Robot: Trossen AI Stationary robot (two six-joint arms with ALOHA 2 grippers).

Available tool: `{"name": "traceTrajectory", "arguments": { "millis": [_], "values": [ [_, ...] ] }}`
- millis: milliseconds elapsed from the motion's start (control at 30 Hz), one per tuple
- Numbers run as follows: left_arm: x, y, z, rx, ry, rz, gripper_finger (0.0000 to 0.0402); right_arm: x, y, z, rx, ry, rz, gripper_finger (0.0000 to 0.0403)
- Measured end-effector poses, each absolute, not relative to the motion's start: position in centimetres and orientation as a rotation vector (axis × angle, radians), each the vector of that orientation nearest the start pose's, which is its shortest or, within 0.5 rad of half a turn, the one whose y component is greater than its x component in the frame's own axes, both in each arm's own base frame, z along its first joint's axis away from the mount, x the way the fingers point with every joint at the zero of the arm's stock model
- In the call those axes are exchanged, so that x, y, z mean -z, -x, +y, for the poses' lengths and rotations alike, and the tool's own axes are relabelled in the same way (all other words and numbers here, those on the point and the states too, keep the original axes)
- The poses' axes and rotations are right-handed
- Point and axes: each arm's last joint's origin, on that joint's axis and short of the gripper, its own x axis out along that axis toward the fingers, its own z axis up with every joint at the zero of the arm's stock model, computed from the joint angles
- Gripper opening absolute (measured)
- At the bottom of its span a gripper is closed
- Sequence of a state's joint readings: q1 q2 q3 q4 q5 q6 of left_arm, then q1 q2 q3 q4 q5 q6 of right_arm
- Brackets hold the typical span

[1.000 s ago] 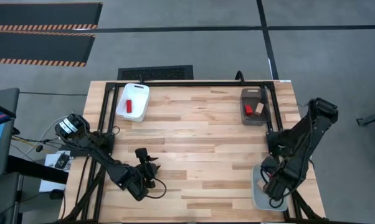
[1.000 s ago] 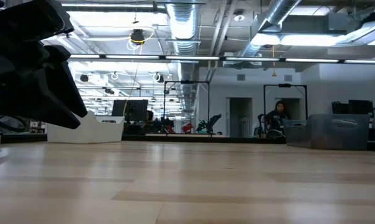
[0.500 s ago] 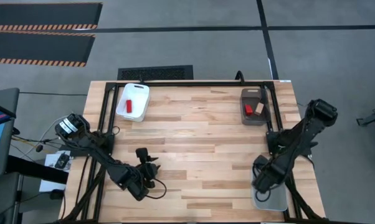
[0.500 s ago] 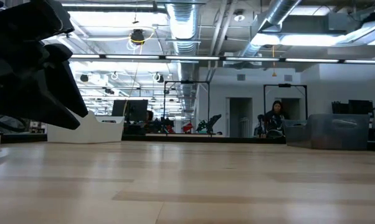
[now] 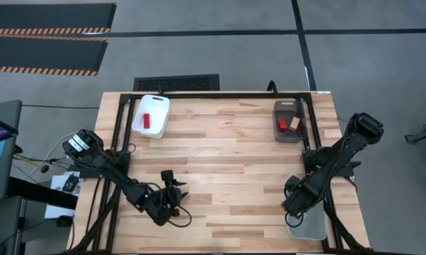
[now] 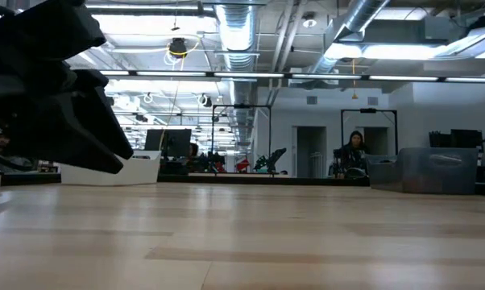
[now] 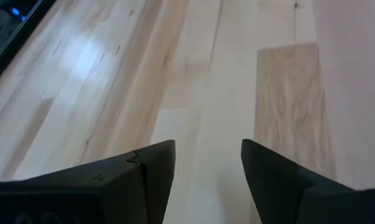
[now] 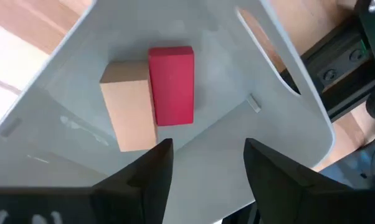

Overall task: Sort & place blocks by color
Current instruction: Put the red block into the white bin

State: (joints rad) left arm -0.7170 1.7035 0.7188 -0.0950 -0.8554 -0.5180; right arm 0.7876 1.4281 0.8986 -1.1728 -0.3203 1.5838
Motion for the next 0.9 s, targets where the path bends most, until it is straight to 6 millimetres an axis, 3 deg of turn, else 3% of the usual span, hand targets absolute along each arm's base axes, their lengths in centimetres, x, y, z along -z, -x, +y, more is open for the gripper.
{"name": "traceTrajectory", "arguments": {
  "millis": [400, 700, 900],
  "values": [
    [-11.8, -22.8, -17.0, -0.283, -0.297, 0.678, 0.0173, -20.8, -15.2, 15.5, 0.550, -0.560, 1.729, 0.0191],
    [-12.0, -22.0, -18.4, -0.197, -0.341, 0.664, 0.0173, -24.8, -18.4, 15.7, 0.387, -0.426, 1.398, 0.0180],
    [-13.1, -21.8, -20.1, -0.176, -0.407, 0.611, 0.0173, -25.8, -20.7, 15.6, 0.313, -0.334, 1.134, 0.0182]
  ]
}}
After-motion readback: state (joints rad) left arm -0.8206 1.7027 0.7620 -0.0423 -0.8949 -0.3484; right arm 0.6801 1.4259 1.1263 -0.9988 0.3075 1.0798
